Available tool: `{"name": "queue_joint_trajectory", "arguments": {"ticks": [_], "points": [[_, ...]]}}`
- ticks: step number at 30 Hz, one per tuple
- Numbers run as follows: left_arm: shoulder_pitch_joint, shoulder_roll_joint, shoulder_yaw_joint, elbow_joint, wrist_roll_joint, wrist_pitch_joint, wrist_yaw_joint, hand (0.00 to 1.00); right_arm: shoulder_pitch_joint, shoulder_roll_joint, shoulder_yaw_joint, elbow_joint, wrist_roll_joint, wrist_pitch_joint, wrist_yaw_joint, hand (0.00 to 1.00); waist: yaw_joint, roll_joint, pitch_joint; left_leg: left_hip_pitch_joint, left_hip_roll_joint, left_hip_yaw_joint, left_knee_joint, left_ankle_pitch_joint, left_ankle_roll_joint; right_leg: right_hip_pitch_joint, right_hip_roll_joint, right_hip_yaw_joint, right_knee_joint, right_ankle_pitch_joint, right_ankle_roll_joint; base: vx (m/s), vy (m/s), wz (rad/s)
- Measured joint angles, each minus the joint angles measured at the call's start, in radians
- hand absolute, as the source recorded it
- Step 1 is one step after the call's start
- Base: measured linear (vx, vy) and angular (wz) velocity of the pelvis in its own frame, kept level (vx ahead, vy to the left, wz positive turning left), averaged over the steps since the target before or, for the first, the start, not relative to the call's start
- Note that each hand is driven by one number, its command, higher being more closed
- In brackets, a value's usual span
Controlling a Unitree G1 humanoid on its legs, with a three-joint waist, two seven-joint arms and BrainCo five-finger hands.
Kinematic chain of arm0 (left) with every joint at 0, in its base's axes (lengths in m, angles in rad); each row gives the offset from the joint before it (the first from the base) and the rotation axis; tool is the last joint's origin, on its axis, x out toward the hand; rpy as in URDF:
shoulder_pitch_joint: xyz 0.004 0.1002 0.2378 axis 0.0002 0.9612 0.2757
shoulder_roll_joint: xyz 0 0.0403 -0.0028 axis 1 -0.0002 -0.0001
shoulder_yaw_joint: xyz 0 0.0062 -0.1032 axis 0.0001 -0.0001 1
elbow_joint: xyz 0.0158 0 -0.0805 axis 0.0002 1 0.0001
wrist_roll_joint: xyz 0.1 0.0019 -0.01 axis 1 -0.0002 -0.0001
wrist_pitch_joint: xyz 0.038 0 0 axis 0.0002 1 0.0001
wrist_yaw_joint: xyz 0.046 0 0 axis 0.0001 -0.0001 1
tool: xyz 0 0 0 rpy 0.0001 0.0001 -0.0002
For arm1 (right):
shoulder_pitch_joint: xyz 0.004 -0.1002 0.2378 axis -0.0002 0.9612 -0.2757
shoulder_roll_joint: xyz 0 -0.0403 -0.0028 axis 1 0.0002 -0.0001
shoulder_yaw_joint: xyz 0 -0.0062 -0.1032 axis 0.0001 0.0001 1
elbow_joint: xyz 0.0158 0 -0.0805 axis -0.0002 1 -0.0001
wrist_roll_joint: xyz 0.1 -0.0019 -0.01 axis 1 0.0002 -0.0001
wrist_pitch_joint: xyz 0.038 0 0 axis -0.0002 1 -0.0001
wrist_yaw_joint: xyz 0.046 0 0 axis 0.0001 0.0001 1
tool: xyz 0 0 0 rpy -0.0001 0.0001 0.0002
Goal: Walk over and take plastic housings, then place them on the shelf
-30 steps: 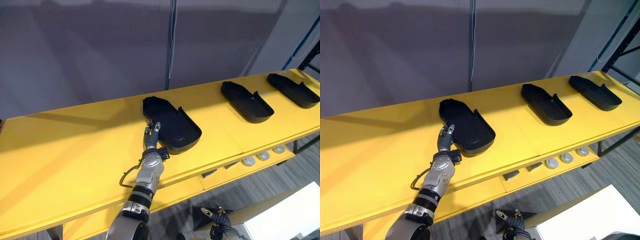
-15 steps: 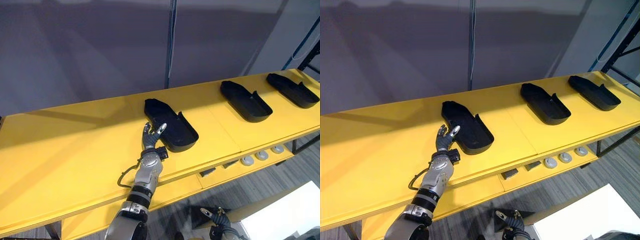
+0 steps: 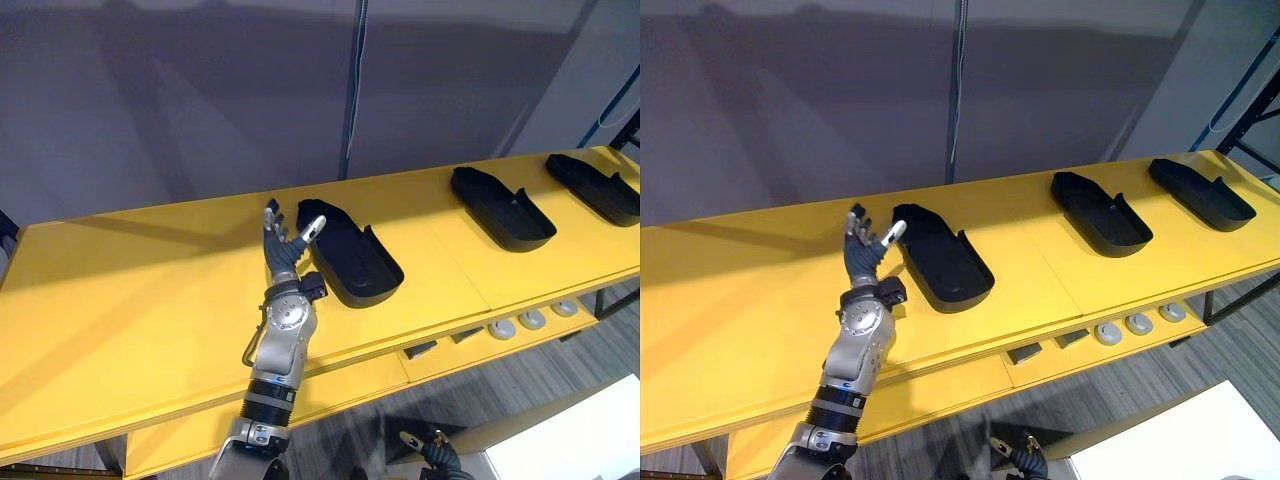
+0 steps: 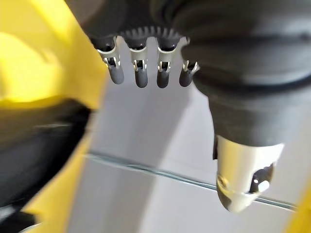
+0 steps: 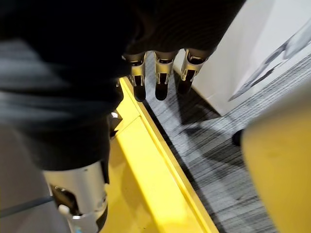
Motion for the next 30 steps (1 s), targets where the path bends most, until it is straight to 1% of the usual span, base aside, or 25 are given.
{"name": "queue_joint_trajectory", "arguments": {"ticks": [3,4,5,6,7,8,10,11,13,16,17,19,21,26,30], "points": [[0.004,0.012,-0.065,-0.069,0.018,-0.016,-0.013,0.00,0.009,-0.002,0.000,0.000,0.006,-0.001,0.001,0.00,0.015,0.000,0.000,0.000,0.000,0.000,0.000,0.000,0.000,0.001,0.000,-0.001,0.000,0.000,0.000,0.00,0.000,0.00],[0.011,0.022,-0.101,-0.105,0.022,-0.022,-0.042,1.00,0.012,-0.003,0.000,0.000,0.015,-0.001,0.003,0.00,0.019,0.000,-0.001,0.000,0.000,-0.001,0.000,0.000,0.000,0.002,-0.001,-0.003,0.000,0.000,0.000,0.00,0.000,0.00],[0.025,0.034,-0.141,-0.142,0.025,-0.037,-0.081,1.00,0.013,-0.004,0.000,0.001,0.015,-0.002,0.005,0.00,0.022,0.000,-0.001,0.000,0.000,-0.001,0.000,0.000,0.000,0.002,-0.001,-0.003,0.000,0.000,0.000,0.00,0.000,0.00],[0.033,0.039,-0.162,-0.156,0.025,-0.046,-0.105,1.00,0.013,-0.004,0.000,0.001,0.016,-0.002,0.007,0.00,0.024,0.000,-0.001,0.000,-0.001,-0.001,0.000,0.000,0.000,0.002,-0.001,-0.003,0.000,0.000,0.000,0.00,0.000,0.00],[0.047,0.047,-0.208,-0.178,0.025,-0.058,-0.146,1.00,0.014,-0.005,0.000,0.001,0.015,-0.002,0.011,0.00,0.026,0.000,-0.002,0.000,-0.001,-0.001,0.000,0.000,0.000,0.002,-0.002,-0.003,0.000,0.000,0.000,0.00,0.000,0.00],[0.056,0.051,-0.232,-0.188,0.024,-0.059,-0.165,1.00,0.014,-0.005,0.000,0.001,0.015,-0.002,0.012,0.00,0.026,0.001,-0.002,0.000,-0.001,-0.001,0.000,-0.001,0.000,0.002,-0.002,-0.003,0.000,0.000,0.000,0.00,0.000,0.00],[0.086,0.067,-0.327,-0.213,0.021,-0.069,-0.259,1.00,0.015,-0.006,0.000,0.003,0.015,-0.002,0.021,0.00,0.026,0.002,-0.007,0.000,-0.001,0.000,0.000,-0.002,0.000,0.002,-0.001,-0.002,-0.001,0.000,0.000,0.00,0.000,0.00],[0.092,0.071,-0.345,-0.215,0.020,-0.075,-0.282,1.00,0.015,-0.007,0.000,0.005,0.015,-0.002,0.025,0.00,0.025,0.002,-0.009,0.000,-0.001,0.000,0.000,-0.002,0.000,0.002,-0.001,-0.002,-0.001,0.000,0.000,0.00,0.000,0.00],[0.105,0.082,-0.419,-0.214,0.020,-0.089,-0.359,1.00,0.014,-0.010,0.001,0.016,0.014,-0.002,0.035,0.00,0.025,0.005,-0.016,-0.001,0.000,0.001,0.000,-0.002,0.000,0.000,0.000,0.000,-0.002,0.000,0.000,0.00,0.000,0.00],[0.107,0.096,-0.483,-0.214,0.030,-0.097,-0.426,1.00,0.009,-0.017,0.002,0.027,0.013,-0.003,0.046,0.00,0.025,0.008,-0.021,-0.002,0.002,0.003,-0.001,-0.002,0.000,-0.002,0.002,0.003,-0.003,0.000,0.000,-0.01,-0.004,-0.02],[0.109,0.110,-0.511,-0.210,0.055,-0.098,-0.458,1.00,0.001,-0.022,0.002,0.044,0.012,-0.006,0.048,0.00,0.024,0.009,-0.023,-0.005,0.003,0.005,-0.001,-0.002,0.000,-0.006,0.004,0.006,-0.003,0.000,0.000,-0.02,-0.008,-0.05],[0.110,0.124,-0.535,-0.204,0.076,-0.098,-0.480,1.00,-0.003,-0.027,0.003,0.055,0.012,-0.012,0.052,0.00,0.025,0.012,-0.026,-0.009,0.004,0.006,-0.001,-0.001,0.001,-0.013,0.006,0.010,-0.003,0.001,-0.001,-0.01,-0.007,-0.06],[0.109,0.126,-0.551,-0.156,0.115,-0.098,-0.502,1.00,-0.010,-0.035,0.003,0.071,0.010,-0.021,0.054,0.00,0.023,0.016,-0.029,-0.011,0.005,0.008,0.000,-0.001,0.001,-0.017,0.008,0.018,-0.003,0.002,-0.002,-0.01,-0.004,-0.07],[0.110,0.154,-0.566,0.026,0.208,-0.092,-0.506,1.00,-0.038,-0.043,0.018,0.095,-0.018,-0.023,0.054,0.00,0.000,0.025,-0.032,-0.008,0.006,0.008,-0.003,0.000,0.002,-0.011,0.011,0.017,-0.021,0.010,-0.005,0.00,0.000,-0.01],[0.110,0.155,-0.561,0.106,0.242,-0.086,-0.495,1.00,-0.051,-0.045,0.023,0.096,-0.029,-0.023,0.054,0.00,-0.009,0.027,-0.029,-0.015,0.007,0.005,-0.006,0.002,0.004,-0.008,0.013,0.016,-0.043,0.021,-0.006,-0.03,0.000,0.02]]}}
